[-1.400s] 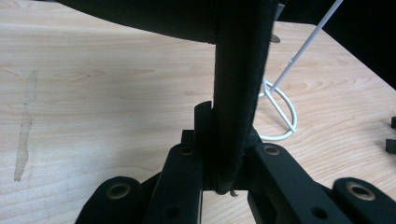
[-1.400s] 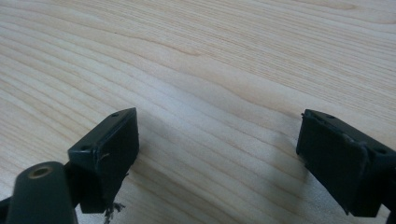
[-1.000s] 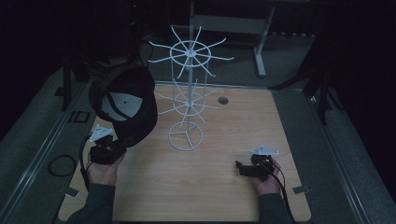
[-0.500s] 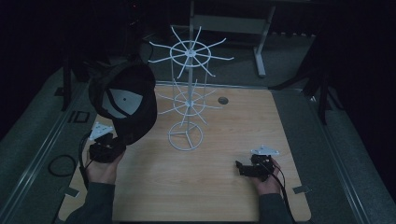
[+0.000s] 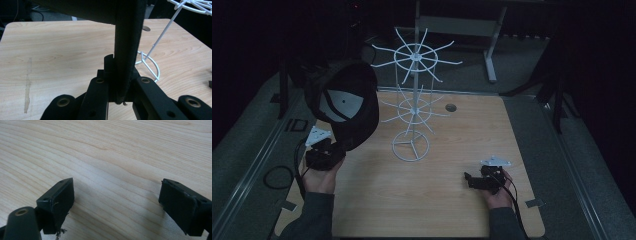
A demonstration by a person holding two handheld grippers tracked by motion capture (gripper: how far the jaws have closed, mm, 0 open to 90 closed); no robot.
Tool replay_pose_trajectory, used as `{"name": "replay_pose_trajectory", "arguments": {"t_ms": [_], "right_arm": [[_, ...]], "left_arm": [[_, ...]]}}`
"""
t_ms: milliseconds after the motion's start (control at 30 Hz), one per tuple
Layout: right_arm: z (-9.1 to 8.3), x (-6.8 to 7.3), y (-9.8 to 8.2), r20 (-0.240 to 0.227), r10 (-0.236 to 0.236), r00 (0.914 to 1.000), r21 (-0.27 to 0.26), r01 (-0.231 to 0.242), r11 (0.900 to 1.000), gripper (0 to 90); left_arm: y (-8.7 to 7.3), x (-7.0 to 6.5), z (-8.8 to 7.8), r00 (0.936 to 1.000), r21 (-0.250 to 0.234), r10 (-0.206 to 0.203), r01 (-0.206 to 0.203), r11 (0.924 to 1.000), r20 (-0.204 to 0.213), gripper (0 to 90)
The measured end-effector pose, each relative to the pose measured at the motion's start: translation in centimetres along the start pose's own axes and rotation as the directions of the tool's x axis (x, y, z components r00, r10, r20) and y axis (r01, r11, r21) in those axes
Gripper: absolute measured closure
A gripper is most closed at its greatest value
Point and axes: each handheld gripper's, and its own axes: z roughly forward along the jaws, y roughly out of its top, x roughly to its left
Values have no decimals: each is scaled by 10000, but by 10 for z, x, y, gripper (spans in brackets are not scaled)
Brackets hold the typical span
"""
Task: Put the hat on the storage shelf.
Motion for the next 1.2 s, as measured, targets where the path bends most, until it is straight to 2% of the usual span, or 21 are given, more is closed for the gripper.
{"name": "replay_pose_trajectory", "arguments": {"t_ms": [1200], "right_arm": [[0, 0, 0, -1, 15, 10000, 0, -15, 10000, 127]], "left_arm": [[15, -4, -3, 9999, -252, 142, -142, 9996, -20, 860]]}}
